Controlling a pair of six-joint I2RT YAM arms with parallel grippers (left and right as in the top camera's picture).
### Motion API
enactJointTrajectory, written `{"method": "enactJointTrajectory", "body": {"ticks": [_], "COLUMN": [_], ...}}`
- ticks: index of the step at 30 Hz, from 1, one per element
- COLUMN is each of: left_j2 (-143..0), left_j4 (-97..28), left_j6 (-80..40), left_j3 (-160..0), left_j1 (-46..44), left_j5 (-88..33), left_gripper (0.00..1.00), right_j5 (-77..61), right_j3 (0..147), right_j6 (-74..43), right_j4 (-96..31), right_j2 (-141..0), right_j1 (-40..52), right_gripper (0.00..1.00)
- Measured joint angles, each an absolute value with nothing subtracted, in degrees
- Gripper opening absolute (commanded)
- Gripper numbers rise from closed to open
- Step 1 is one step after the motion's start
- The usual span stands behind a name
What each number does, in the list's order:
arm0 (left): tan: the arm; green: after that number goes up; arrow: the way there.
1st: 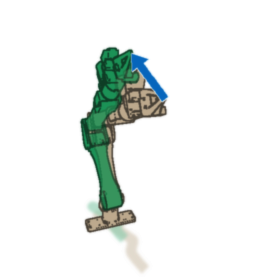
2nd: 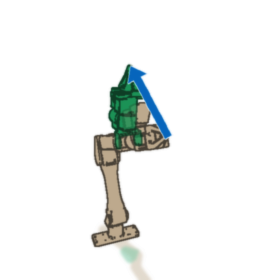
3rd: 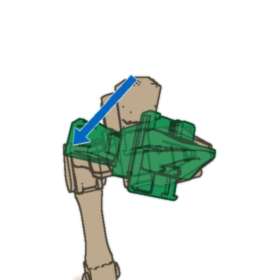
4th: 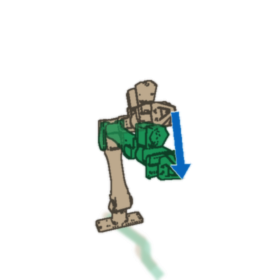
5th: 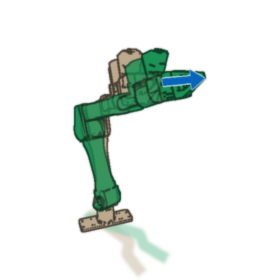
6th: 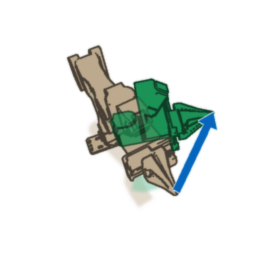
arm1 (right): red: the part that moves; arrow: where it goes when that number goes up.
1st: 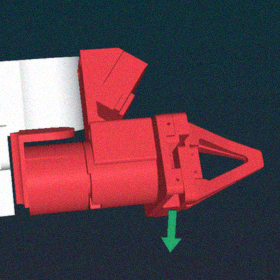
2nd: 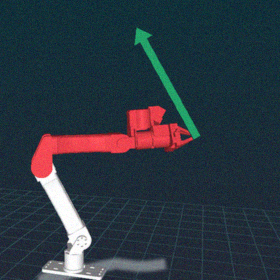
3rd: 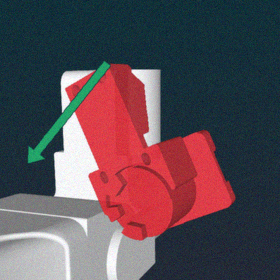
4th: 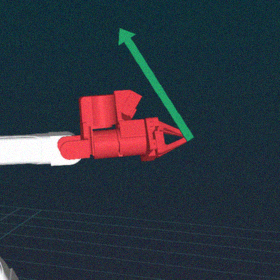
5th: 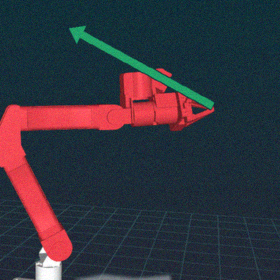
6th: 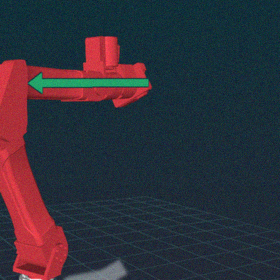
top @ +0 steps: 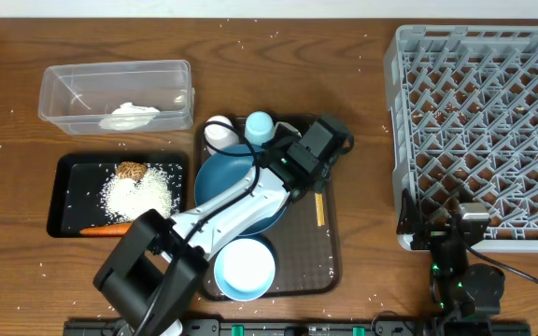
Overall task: Sort waste into correct bins and load items into the dishwasher rack
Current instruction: 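Reach the left gripper to the yellow snack wrapper on the tray, then close the left gripper on the yellow wrapper with foil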
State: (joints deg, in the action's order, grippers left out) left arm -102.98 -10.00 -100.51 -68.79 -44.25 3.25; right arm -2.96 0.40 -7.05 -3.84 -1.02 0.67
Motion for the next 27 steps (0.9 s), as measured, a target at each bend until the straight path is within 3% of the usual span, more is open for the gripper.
{"method": "enactJointTrajectory", "body": {"ticks": [22,27], "left_j2": [-108.66,-108.73], "left_j4": [-8.91,-8.78], "left_j6": [-102.32,-103.94], "left_j3": [-68.77,-68.77], "left_j1": [-46.33,-46.61], "left_j5": [4.93,4.97], "left_gripper": [0.97,0.86], "right_j5": [-2.96,-2.96], "right_j3": [0.40,0.40], "right_j6": [-7.05,-7.05], "right_j4": [-3.84,-3.84], "right_j2": [-1.02,-1.02], "right_j1": [0.67,0.67], "right_gripper": [0.99,0.99]}}
